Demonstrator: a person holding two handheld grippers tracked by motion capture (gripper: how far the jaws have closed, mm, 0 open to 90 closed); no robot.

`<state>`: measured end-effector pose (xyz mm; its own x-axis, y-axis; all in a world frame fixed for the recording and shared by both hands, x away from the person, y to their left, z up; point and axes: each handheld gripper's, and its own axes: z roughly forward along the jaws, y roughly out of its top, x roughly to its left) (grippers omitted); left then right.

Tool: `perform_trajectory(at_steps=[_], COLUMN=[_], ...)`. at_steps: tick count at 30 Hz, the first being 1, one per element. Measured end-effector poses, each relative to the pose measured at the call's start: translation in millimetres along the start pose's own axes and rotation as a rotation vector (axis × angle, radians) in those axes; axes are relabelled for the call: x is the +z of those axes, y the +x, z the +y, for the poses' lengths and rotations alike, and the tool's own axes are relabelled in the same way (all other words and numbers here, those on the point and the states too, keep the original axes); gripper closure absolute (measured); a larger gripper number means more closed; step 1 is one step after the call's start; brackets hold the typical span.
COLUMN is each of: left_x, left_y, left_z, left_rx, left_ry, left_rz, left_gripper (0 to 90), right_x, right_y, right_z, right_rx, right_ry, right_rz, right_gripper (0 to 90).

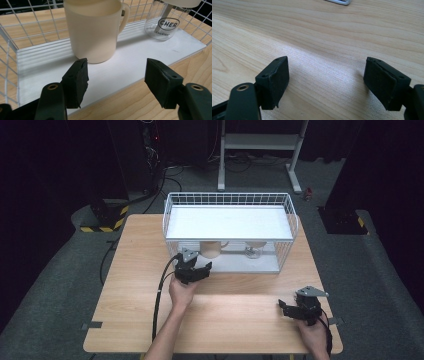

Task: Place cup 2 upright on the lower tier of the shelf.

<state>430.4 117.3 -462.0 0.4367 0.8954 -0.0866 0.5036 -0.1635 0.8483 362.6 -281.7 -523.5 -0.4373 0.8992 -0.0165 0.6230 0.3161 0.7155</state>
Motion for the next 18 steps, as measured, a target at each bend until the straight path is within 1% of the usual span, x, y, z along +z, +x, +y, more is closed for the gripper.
perform_trajectory(at_steps=[2, 4, 6, 7, 10, 12, 13, 17, 18], left_x=[-3.3, -7.3, -11.6, -13.7, -18.7, -21.1, -22.0, -28.0, -29.5], left_y=[1.0, 1.7, 2.6, 3.9, 7.2, 9.3, 9.7, 10.8, 11.2], left_z=[-0.3, -1.6, -2.9, -3.5, -5.2, -7.2, -7.9, -10.9, -11.5], left_rx=[-0.006, -0.023, -0.041, -0.042, -0.050, -0.067, -0.070, -0.054, -0.058], left_ry=[-0.007, -0.022, -0.031, -0.034, -0.048, -0.050, -0.048, -0.041, -0.044], left_rz=[-0.003, -0.012, -0.013, -0.015, -0.006, -0.008, -0.007, -0.001, -0.002], left_gripper=[35.5, 35.6, 35.5, 35.2, 34.6, 34.3, 34.1, 33.3, 33.1], right_x=[0.0, 0.0, 0.0, 0.0, 0.0, 0.0, 0.0, 0.0, 0.0], right_y=[0.0, 0.1, 0.1, 0.1, 0.0, 0.0, 0.0, 0.0, 0.0], right_z=[0.0, 0.0, 0.0, 0.0, 0.0, 0.0, 0.0, 0.0, 0.0], right_rx=[0.000, 0.001, 0.000, 0.001, 0.000, 0.000, 0.000, 0.000, 0.000], right_ry=[0.000, 0.000, 0.000, 0.000, 0.000, 0.000, 0.000, 0.000, 0.000], right_rz=[0.000, 0.000, 0.000, 0.000, 0.000, 0.000, 0.000, 0.000, 0.000], right_gripper=[20.8, 20.8, 20.8, 20.8, 20.8, 20.8, 20.8, 20.8, 20.8])
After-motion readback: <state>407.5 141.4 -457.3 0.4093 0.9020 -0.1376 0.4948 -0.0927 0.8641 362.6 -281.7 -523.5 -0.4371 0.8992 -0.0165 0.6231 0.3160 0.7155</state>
